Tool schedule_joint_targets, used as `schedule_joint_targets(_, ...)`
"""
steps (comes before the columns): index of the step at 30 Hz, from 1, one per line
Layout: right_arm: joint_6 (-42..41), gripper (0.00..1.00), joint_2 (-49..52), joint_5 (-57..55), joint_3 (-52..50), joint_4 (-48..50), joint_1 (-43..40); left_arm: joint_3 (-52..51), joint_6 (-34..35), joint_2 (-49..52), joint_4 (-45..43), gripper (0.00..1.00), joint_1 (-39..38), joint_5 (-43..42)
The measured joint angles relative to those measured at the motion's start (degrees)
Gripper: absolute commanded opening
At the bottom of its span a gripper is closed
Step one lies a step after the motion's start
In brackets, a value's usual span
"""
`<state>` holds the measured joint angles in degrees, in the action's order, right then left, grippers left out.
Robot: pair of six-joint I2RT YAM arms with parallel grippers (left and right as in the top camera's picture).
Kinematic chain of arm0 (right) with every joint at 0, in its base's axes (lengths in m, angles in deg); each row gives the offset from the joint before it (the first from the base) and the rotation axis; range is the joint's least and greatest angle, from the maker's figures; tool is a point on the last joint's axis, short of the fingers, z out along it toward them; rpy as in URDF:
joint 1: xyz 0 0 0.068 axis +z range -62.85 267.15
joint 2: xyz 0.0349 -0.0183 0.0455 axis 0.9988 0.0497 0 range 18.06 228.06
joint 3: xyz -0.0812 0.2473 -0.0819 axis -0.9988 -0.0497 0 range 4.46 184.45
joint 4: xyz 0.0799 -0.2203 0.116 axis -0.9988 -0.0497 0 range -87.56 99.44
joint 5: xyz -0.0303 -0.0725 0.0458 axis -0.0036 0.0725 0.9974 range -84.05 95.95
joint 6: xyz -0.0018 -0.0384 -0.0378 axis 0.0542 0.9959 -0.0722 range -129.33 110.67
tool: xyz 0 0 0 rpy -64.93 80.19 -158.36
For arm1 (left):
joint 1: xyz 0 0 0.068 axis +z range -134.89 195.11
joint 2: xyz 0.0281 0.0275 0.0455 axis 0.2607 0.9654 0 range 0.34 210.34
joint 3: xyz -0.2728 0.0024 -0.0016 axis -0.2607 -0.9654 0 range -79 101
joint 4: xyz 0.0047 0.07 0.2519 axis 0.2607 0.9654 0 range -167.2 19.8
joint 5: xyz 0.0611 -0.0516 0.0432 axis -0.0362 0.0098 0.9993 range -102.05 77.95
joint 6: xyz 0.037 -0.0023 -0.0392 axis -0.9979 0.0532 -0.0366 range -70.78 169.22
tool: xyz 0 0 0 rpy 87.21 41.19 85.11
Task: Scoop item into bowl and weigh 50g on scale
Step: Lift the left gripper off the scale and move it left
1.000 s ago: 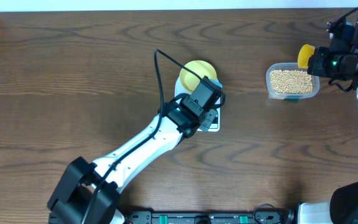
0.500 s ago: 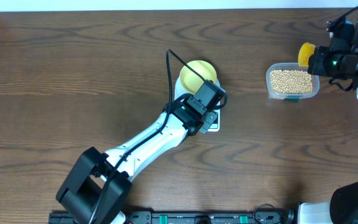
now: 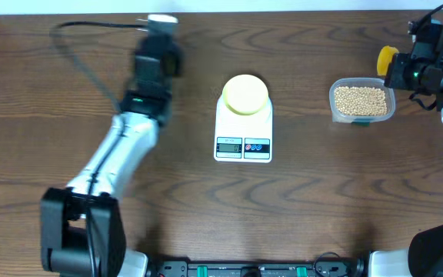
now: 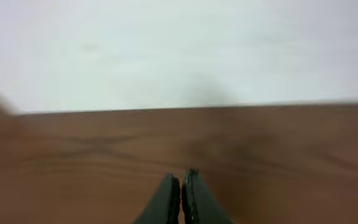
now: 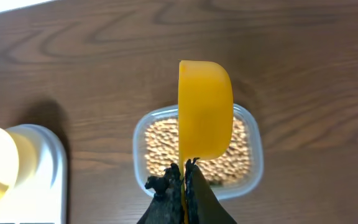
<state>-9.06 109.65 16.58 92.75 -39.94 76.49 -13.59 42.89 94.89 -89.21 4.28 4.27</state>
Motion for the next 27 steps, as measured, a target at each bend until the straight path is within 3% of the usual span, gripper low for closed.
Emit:
schedule_joint_targets(9, 0.20, 0.01, 0.92, -5.81, 0.02, 6.62, 0.00, 0.00, -0.13, 3.89, -0.83, 0.08, 21.42, 0.87)
schedule_joint_targets(15, 0.20, 0.01, 3.63, -6.64, 0.02, 9.62, 0.00, -0.13, 1.49, 7.06, 11.13, 0.08, 22.14, 0.96)
schedule_joint_targets(19, -0.50, 0.01, 4.92, -6.69, 0.02, 9.73, 0.00, -0.13, 3.56, 7.08, 12.17, 0.08, 19.39, 0.96)
schedule_joint_targets(20, -0.81, 0.01, 5.03, -6.69, 0.02, 9.81, 0.00, -0.13, 3.78, 7.08, 11.56, 0.16, 18.69, 0.96)
schedule_joint_targets(21, -1.16, 0.01, 5.03, -6.71, 0.02, 9.88, 0.00, -0.13, 4.02, 7.08, 10.86, 0.98, 17.92, 0.94)
schedule_joint_targets(27, -2.62, 0.01, 5.05, -7.34, 0.02, 10.23, 0.00, -0.13, 6.56, 7.08, 8.79, 0.98, 15.47, 0.70)
